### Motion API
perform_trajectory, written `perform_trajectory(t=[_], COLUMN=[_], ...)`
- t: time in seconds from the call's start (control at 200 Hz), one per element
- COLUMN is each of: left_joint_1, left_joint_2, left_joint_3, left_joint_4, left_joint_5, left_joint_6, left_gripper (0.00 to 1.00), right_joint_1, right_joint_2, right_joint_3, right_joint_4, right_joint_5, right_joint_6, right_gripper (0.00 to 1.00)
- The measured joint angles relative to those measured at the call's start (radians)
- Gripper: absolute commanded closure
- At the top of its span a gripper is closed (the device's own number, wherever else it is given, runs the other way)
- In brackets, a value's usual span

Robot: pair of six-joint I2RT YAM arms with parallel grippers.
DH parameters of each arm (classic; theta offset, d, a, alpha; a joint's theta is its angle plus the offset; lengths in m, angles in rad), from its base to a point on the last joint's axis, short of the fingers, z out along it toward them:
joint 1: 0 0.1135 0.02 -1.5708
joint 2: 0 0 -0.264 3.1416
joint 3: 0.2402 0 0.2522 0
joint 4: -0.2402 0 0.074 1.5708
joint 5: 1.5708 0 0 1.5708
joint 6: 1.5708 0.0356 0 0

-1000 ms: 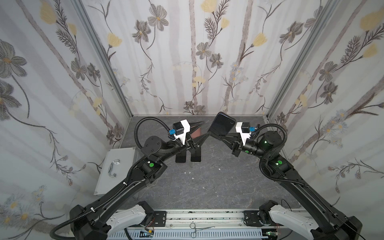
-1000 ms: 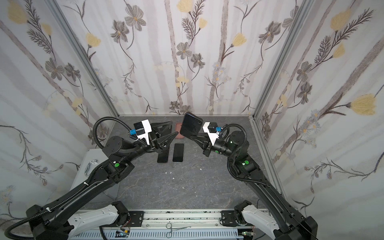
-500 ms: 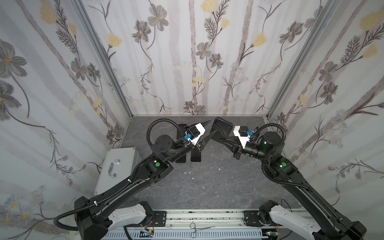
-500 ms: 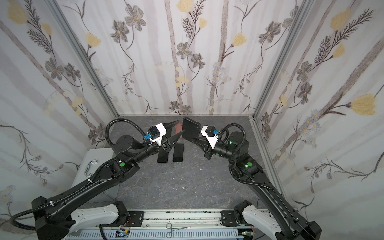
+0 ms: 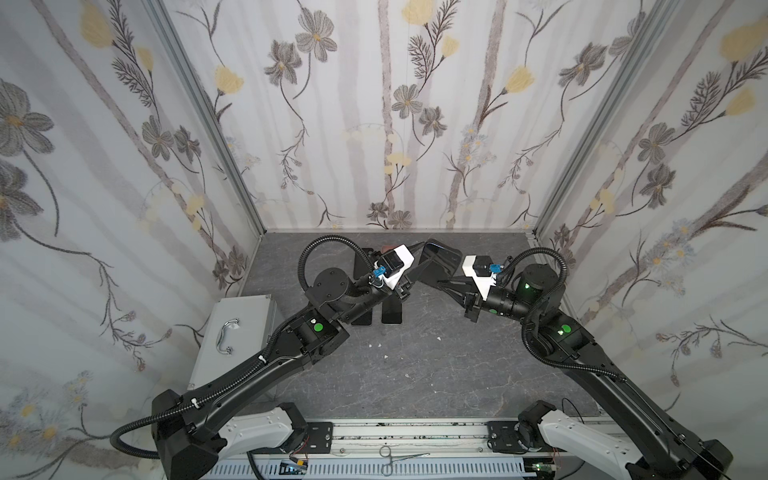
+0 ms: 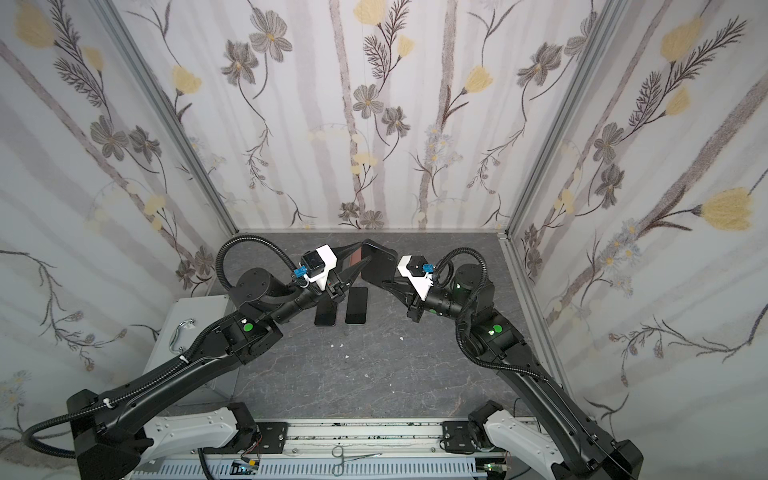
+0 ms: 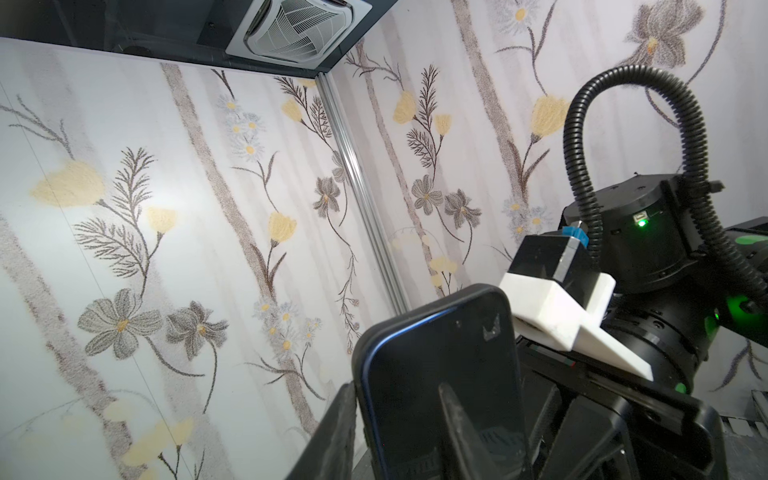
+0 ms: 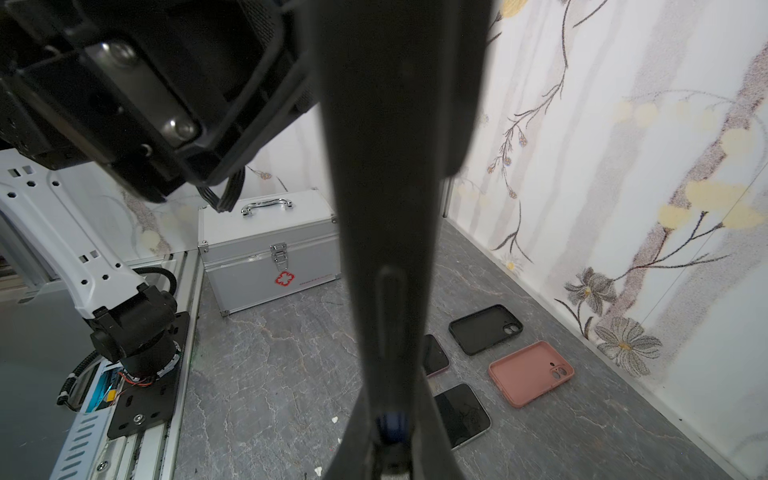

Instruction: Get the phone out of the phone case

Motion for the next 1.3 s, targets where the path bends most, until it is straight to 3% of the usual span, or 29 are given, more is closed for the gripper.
perform_trajectory(t=[0.675,1.304], left_joint_1=[0.008,0.096], left_joint_2=[0.027,0.055], left_joint_3=[0.037,0.073], left_joint_4=[-0.048,-0.111], left_joint_5=[-0.002,0.214], left_joint_6=[-0.043,-0.144], left_gripper=[0.68,0.63], right_joint_1=[0.074,0.082], right_joint_2=[0.016,0.024], right_joint_3=[0.046,0.063], right_joint_4=[-0.085,-0.148], right_joint_5=[0.158,0.174], right_joint_6=[-0.080,-0.123], right_gripper=[1.00,1.00])
